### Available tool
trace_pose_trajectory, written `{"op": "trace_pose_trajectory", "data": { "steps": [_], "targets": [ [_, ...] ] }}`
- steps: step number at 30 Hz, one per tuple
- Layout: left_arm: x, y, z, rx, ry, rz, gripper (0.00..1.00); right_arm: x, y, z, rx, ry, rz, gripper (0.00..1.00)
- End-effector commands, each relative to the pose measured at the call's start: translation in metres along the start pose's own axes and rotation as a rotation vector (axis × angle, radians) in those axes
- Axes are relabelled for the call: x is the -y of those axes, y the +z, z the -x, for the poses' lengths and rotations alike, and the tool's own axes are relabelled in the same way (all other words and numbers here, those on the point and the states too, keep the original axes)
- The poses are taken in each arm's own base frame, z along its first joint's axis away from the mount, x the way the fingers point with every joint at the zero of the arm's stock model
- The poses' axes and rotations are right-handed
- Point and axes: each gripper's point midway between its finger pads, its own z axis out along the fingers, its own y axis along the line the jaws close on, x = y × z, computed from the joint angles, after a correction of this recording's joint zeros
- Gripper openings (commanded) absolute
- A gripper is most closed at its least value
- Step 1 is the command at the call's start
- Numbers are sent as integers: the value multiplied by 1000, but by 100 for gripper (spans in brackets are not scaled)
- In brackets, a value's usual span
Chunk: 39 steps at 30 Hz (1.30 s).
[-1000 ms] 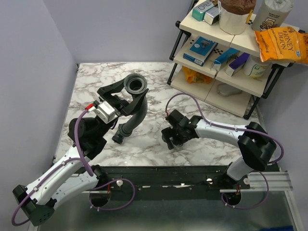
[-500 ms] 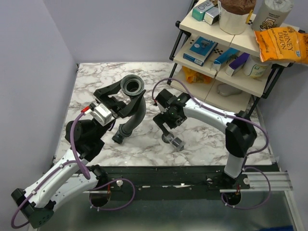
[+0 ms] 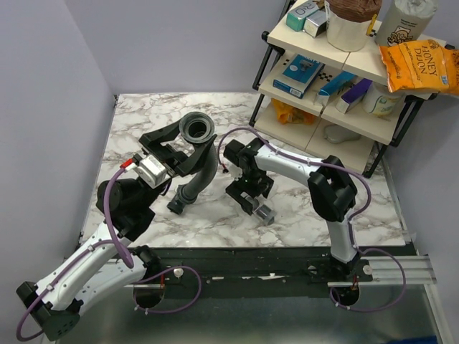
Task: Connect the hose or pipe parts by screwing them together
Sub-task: Pick up the adaptor from the center of the board.
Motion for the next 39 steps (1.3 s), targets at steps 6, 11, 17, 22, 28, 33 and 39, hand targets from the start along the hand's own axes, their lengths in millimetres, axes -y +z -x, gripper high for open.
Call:
{"op": "trace_pose_trajectory", "data": {
  "steps": [6, 11, 17, 22, 28, 33, 39],
  "targets": [
    [-5, -1, 21, 33, 27, 6, 0, -1, 39, -2, -152, -12, 35, 93],
    [-5, -1, 21, 27, 30, 5, 0, -4, 50, -4, -182, -4, 62, 67],
    [-4, 1, 24, 40, 29, -1, 0, 10, 16, 16, -67, 10, -16, 9],
    [-6, 5, 33, 58, 38, -2, 0, 17, -63, 44, 195, 17, -61, 1],
    [-9, 6, 41, 79, 44, 7, 0, 24, -219, 75, 685, 5, -124, 1],
    [-3, 4, 36, 74, 26, -16, 0, -8, -389, 81, 1208, -189, -125, 1],
    [24, 0, 20, 45, -38, -145, 0, -66, -502, 41, 1616, -484, -40, 1]
  ]
}}
